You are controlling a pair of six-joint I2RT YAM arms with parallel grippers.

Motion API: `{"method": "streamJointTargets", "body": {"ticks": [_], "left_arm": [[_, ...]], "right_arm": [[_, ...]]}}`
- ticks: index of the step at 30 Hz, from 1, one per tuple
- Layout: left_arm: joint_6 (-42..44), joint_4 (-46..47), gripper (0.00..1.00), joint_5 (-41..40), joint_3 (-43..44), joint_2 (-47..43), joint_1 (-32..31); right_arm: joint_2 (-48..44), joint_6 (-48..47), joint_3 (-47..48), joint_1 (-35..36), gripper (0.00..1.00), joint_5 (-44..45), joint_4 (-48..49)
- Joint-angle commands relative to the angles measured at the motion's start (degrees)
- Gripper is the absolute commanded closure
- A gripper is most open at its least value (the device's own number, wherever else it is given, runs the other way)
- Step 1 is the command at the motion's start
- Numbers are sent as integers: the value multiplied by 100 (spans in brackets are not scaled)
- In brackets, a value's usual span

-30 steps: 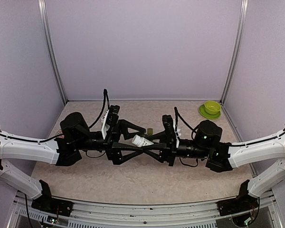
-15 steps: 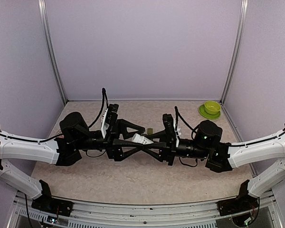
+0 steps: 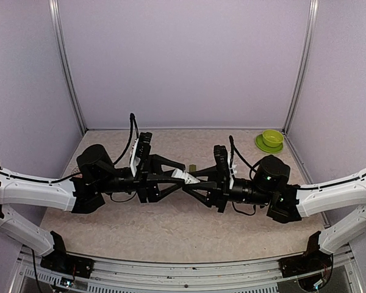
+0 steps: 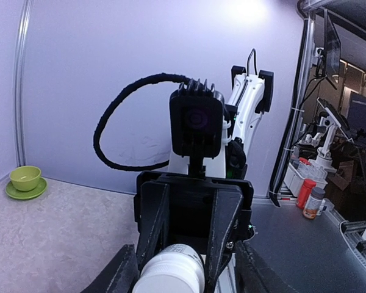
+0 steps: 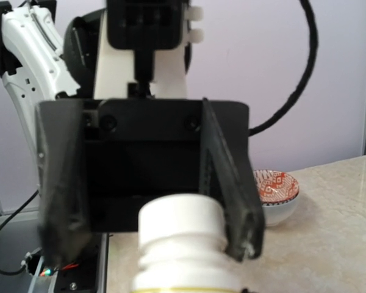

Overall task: Sort the pills into containers
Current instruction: Unscrew the lid of the pill bottle from the pill bottle.

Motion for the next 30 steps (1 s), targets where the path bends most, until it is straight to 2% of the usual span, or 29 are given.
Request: {"method": "streamJointTargets", "body": {"ticks": [1,5,8,13,22,30], "left_arm": [[-83,138,52,26,-10,56,-6],[-148,128,68,-33,13,94,9],[-184,147,75,-25,13,91,24],[-407,185,75,-122,24,120,61],[-1525,-339,75,-1146,148,105,54],[-2332,-556,76,-2327,152,-89,-109]], "right_arm": [[-95,-6,-42,-14,82,284,152],[-91,-11,-44,-14,82,261,146],[-104,-20,-44,-14,82,273,144],[-169,-118,-79,-21,82,299,111],[-393,-829,-227,-19,82,612,-6],[-176,-1135,-239,-14,83,595,107]]}}
